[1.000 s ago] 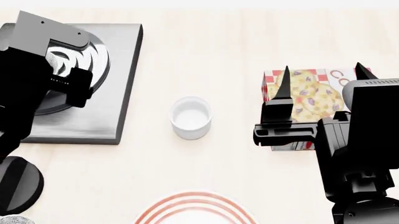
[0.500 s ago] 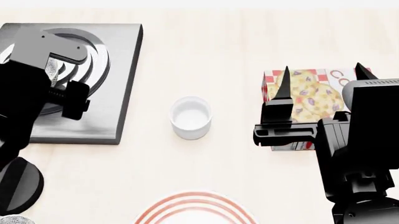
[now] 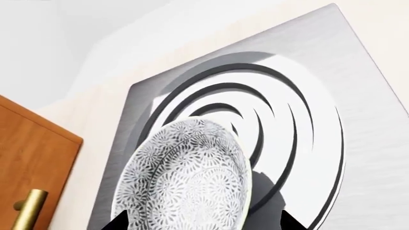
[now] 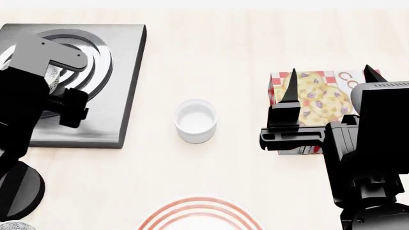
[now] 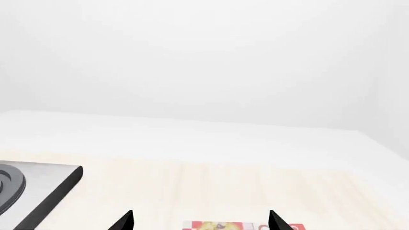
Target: Pick the akita bowl on the stove and place it on the plate.
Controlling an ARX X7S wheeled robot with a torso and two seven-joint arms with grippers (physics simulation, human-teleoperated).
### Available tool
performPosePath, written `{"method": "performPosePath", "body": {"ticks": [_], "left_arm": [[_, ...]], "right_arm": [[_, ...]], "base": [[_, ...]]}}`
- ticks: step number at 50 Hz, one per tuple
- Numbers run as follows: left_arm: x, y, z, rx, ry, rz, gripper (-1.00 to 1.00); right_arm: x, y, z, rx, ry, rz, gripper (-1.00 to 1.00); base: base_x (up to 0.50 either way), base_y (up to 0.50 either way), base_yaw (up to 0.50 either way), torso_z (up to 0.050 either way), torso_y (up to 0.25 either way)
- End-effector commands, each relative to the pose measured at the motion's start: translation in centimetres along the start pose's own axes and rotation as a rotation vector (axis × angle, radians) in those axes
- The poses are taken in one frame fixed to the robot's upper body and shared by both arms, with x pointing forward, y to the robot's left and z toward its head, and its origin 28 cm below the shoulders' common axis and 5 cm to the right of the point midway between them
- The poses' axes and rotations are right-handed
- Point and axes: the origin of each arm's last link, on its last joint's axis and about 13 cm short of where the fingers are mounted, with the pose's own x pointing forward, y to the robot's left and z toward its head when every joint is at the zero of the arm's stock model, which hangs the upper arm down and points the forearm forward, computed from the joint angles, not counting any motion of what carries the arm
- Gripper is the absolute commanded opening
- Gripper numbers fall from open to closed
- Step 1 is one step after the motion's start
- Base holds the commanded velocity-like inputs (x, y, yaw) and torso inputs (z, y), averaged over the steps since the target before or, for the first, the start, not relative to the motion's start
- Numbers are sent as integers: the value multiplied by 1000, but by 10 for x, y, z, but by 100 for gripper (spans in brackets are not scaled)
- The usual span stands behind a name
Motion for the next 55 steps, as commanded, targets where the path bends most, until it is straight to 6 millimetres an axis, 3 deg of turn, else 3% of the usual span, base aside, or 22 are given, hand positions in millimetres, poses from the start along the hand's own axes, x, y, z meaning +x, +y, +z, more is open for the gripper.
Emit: {"method": "performPosePath", "body": {"ticks": [1, 55], "left_arm": [[1, 2, -1, 9, 1, 9, 100], [4, 4, -9, 14, 15, 15, 100]], "right_arm": [[0, 0, 0, 0, 0, 0, 100], [0, 0, 0, 0, 2, 1, 100]], "base": [[0, 0, 0, 0, 0], [0, 0, 0, 0, 0]]}}
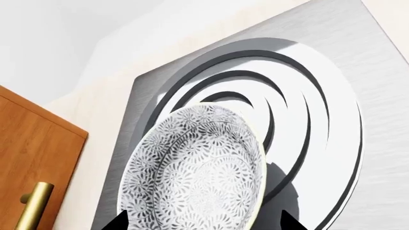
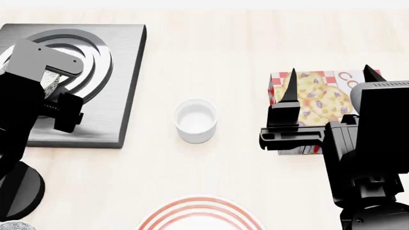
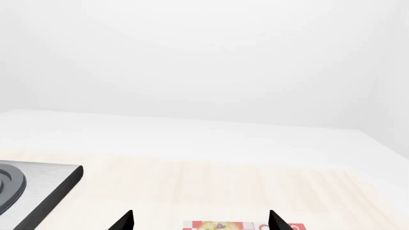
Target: Pick the akita bowl on the stove and place it on the plate.
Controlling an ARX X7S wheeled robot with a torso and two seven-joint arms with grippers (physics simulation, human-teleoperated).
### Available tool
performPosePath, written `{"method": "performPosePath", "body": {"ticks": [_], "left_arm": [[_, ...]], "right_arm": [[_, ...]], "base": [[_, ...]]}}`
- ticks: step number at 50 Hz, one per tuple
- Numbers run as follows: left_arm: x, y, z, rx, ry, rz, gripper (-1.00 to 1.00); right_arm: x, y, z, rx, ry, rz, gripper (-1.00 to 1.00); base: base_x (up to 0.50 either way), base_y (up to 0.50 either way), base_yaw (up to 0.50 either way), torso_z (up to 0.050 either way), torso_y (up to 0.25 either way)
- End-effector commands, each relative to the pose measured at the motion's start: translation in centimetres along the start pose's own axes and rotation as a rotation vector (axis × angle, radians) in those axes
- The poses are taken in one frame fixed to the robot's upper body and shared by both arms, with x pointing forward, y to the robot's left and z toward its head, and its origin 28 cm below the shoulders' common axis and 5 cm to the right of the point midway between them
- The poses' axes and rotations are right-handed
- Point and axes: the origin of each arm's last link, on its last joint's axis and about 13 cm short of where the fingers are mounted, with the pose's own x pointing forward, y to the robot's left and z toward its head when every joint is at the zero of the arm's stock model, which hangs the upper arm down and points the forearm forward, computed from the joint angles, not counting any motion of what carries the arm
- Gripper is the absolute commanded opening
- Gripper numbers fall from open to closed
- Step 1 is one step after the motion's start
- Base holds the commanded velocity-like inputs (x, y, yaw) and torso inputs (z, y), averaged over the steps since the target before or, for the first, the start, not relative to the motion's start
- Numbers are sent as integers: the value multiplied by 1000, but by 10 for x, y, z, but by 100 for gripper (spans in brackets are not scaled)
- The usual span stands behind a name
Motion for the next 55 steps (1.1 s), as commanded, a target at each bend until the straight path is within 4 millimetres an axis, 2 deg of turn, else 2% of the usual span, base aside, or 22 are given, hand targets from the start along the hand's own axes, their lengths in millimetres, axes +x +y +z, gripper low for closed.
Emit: {"method": "performPosePath", "body": {"ticks": [1, 17, 18, 47, 51, 55], "left_arm": [[0, 0, 0, -1, 0, -3, 100], [2, 1, -3, -8, 2, -7, 100], [1, 1, -2, -10, 2, -10, -100], [1, 1, 1, -30, -12, -11, -100], [2, 3, 4, -58, -34, 12, -100], [-2, 7, 17, -130, -111, 33, -100]], "right_arm": [[0, 0, -1, -1, 0, 1, 100], [1, 0, -1, 0, 0, 0, 100], [0, 0, 0, 0, 0, 0, 100], [0, 0, -1, 1, 0, 0, 100], [1, 0, -1, 0, 1, 0, 100], [0, 0, 0, -1, 1, 1, 100]], "base": [[0, 0, 0, 0, 0], [0, 0, 0, 0, 0], [0, 0, 0, 0, 0], [0, 0, 0, 0, 0], [0, 0, 0, 0, 0], [0, 0, 0, 0, 0]]}}
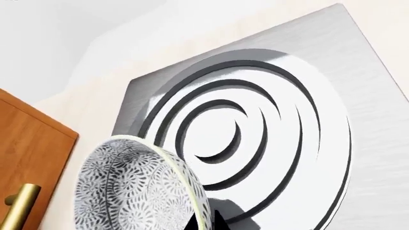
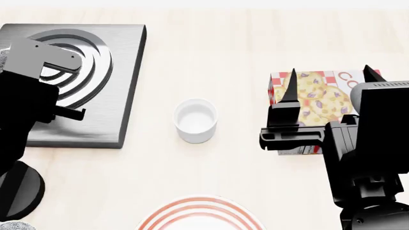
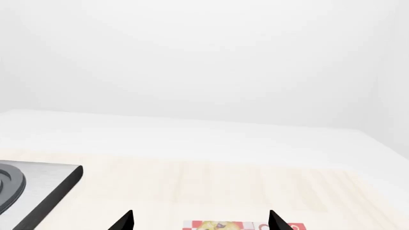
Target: Pick the akita bowl on the stove and place it on the plate.
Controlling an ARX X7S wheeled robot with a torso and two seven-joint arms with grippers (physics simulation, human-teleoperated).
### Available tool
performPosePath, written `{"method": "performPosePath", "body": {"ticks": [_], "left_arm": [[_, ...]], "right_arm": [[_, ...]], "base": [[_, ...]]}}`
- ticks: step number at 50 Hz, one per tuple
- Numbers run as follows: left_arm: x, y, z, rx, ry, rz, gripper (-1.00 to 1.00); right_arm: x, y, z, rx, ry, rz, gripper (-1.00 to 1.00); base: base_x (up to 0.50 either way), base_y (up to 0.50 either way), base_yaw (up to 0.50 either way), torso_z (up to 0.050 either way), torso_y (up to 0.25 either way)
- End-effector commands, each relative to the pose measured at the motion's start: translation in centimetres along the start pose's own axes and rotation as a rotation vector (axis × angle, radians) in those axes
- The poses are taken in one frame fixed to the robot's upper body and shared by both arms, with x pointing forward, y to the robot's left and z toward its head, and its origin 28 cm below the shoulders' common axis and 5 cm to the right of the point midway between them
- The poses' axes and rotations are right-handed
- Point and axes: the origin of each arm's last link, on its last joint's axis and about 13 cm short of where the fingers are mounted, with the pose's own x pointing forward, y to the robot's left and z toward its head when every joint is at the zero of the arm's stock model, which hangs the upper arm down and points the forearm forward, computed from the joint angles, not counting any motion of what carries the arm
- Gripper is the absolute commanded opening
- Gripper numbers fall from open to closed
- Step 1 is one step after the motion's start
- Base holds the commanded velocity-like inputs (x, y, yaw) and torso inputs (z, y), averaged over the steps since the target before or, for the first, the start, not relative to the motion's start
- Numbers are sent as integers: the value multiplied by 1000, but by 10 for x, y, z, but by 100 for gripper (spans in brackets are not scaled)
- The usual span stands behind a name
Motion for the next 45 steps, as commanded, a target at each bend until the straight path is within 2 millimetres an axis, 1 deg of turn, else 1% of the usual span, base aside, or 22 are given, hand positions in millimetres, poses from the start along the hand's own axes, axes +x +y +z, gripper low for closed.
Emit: {"method": "performPosePath", "body": {"ticks": [1, 2, 4, 5, 6, 8, 10, 12, 18, 19, 20, 23, 24, 27, 29, 32, 34, 37, 39, 40, 41, 45], "left_arm": [[-4, 7, 20, -95, -115, 63, -100], [-7, 9, 30, -135, -168, 63, -100], [-13, 11, 41, -163, -218, 64, -100], [-19, 12, 48, -183, -251, 55, -100], [-19, 12, 48, -183, -251, 55, -100], [-28, 13, 61, -199, -322, 42, -100], [-32, 13, 66, -200, -361, 43, -100], [-41, 12, 70, -148, -399, -9, -100], [-68, 10, 69, 52, -499, -162, -100], [-72, 11, 71, 52, -503, -178, -100], [-78, 13, 74, 97, -530, -189, -100], [-85, 14, 76, 163, -569, -187, -100], [-91, 14, 76, 230, -597, -195, -100], [-99, 14, 73, 313, -627, -206, -100], [-108, 12, 70, 407, -670, -222, -100], [-119, 11, 65, 498, -702, -260, -100], [-128, 11, 65, 538, -729, -290, -100], [-135, 12, 63, 596, -756, -313, -100], [-144, 14, 61, 702, -785, -345, -100], [-146, 15, 61, 714, -793, -359, -100], [-151, 16, 61, 761, -813, -372, -100], [-161, 17, 60, 811, -830, -417, -100]], "right_arm": [[0, 0, 1, -2, 1, 1, 100], [0, 0, 0, -2, 1, 2, 100], [0, 0, 0, -3, 1, 2, 100], [0, 0, 0, -3, 1, 2, 100], [0, 0, 0, -3, 1, 2, 100], [0, 0, 0, -4, 0, 2, 100], [0, 0, 0, -4, 0, 2, 100], [-1, 0, 0, -4, 0, 2, 100], [-1, 0, 1, -6, 0, 3, 100], [-1, 0, 1, -6, 0, 3, 100], [-1, 0, 0, -7, -1, 3, 100], [0, 0, 0, -8, -1, 3, 100], [0, 0, 0, -8, -1, 3, 100], [-1, 1, 1, -10, -1, 4, 100], [-1, 0, 1, -11, -2, 4, 100], [-1, 0, 1, -11, -2, 4, 100], [-1, 0, 0, -12, -2, 4, 100], [-1, 0, 1, -12, -2, 4, 100], [-1, 0, 0, -12, -2, 3, 100], [-1, 0, 1, -12, -2, 4, 100], [-1, 0, 0, -13, -2, 4, 100], [-1, 0, 1, -13, -3, 4, 100]], "base": [[0, 0, 0, 0, 0], [0, 0, 0, 0, 0], [0, 0, 0, 0, 0], [0, 0, 0, 0, 0], [0, 0, 0, 0, 0], [0, 0, 0, 0, 0], [0, 0, 0, 0, 0], [0, 0, 0, 0, 0], [0, 0, 0, 0, 0], [0, 0, 0, 0, 0], [0, 0, 0, 0, 0], [0, 0, 0, 0, 0], [0, 0, 0, 0, 0], [0, 0, 0, 0, 0], [0, 0, 0, 0, 0], [0, 0, 0, 0, 0], [0, 0, 0, 0, 0], [0, 0, 0, 0, 0], [0, 0, 0, 0, 0], [0, 0, 0, 0, 0], [0, 0, 0, 0, 0], [0, 0, 0, 0, 0]]}}
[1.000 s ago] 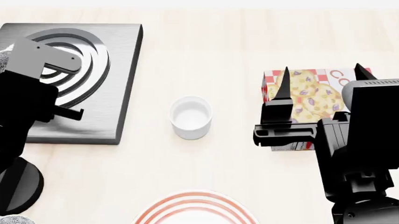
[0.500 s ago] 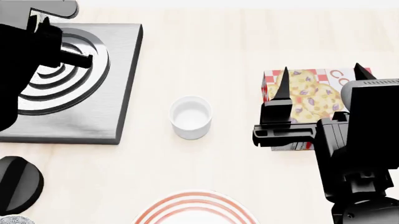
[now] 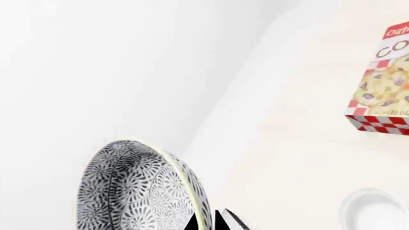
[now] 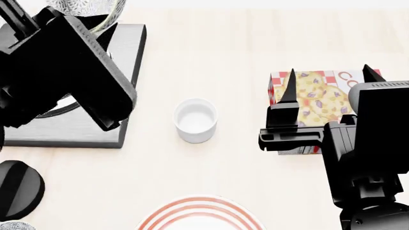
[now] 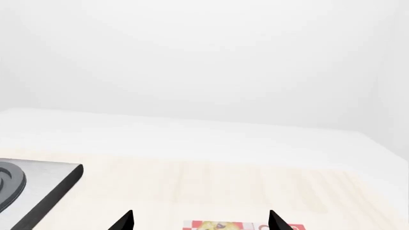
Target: Pick the akita bowl on the stove and place it on the plate.
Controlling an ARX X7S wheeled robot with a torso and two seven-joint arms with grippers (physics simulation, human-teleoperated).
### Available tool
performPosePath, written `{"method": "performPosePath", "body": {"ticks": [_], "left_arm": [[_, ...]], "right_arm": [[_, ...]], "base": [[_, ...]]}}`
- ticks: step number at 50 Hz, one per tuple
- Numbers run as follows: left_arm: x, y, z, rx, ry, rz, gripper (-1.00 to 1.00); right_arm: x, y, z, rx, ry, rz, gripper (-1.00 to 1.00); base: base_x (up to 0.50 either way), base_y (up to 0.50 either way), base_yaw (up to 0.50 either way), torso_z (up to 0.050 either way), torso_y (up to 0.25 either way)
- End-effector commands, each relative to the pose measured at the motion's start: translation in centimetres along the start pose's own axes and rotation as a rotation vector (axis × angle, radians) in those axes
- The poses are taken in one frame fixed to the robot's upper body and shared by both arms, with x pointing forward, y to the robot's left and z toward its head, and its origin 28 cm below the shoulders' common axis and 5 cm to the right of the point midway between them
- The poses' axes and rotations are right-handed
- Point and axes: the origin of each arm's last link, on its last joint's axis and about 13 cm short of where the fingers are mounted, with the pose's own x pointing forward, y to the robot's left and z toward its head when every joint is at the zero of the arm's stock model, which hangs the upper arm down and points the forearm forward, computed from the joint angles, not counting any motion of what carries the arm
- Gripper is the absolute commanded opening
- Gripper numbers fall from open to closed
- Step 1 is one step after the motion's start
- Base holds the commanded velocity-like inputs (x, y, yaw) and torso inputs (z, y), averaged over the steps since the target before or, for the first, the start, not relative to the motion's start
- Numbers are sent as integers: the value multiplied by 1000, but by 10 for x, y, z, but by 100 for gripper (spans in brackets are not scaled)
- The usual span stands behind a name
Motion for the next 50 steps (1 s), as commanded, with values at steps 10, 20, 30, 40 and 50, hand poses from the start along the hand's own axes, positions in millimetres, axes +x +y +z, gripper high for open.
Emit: {"method": "performPosePath", "body": {"ticks": [10, 20, 30, 40, 50], "left_arm": [[-45, -5, 27, 314, -136, -265, -100], [-58, -17, 26, 421, -142, -416, -100], [-69, -31, 32, 498, -187, -560, -100], [-72, -44, 36, 560, -200, -630, -100], [-71, -49, 39, 599, -213, -655, -100]], "right_arm": [[0, 0, -1, -2, -1, 0, 100], [0, 0, -1, -4, -1, 0, 100], [0, 0, 1, -4, -2, 1, 100], [0, 0, 1, -4, -2, 2, 100], [0, 0, 0, -4, -2, 2, 100]], "base": [[0, 0, 0, 0, 2], [0, 0, 0, 0, 0], [0, 0, 0, 0, 0], [0, 0, 0, 0, 0], [0, 0, 0, 0, 1]]}}
